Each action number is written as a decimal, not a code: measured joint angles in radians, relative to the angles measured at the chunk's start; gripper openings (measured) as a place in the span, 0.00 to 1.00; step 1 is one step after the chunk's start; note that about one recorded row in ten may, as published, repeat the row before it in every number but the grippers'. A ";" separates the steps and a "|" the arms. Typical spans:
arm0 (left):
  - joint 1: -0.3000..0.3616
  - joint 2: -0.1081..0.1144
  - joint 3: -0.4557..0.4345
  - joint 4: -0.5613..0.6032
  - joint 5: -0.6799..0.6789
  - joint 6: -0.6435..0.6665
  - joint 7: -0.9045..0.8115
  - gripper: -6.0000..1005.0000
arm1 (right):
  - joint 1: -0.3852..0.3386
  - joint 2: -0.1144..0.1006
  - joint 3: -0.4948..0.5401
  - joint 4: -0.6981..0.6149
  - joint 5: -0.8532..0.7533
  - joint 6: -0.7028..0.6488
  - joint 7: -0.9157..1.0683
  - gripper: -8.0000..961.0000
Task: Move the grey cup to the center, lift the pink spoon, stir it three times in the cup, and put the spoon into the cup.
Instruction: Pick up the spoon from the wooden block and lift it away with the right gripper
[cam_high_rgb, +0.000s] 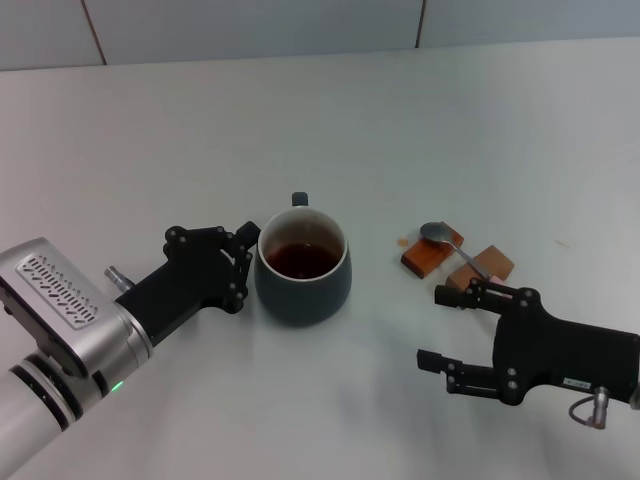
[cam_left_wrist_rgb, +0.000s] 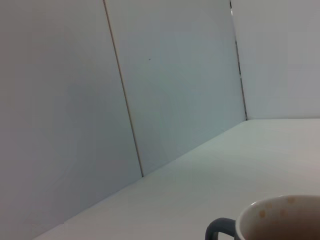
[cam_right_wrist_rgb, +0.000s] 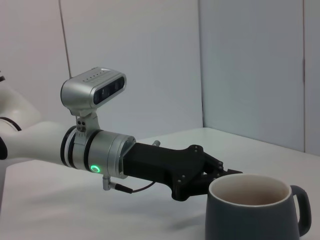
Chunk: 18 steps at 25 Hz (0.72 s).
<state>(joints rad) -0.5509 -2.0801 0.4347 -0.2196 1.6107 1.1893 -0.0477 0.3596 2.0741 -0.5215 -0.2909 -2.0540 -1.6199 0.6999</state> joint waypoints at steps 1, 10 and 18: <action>0.000 0.000 0.000 -0.001 0.000 0.000 0.000 0.02 | 0.001 0.000 0.000 0.000 0.000 0.000 0.000 0.81; 0.070 0.013 -0.109 0.132 0.000 0.101 -0.241 0.02 | 0.004 0.001 0.001 0.001 0.000 0.004 0.000 0.81; 0.204 0.021 0.015 0.388 0.000 0.411 -0.634 0.02 | 0.000 0.001 0.033 0.000 0.000 0.007 0.000 0.81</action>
<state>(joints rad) -0.3472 -2.0596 0.4499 0.1681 1.6110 1.6000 -0.6820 0.3599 2.0748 -0.4888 -0.2911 -2.0540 -1.6126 0.7000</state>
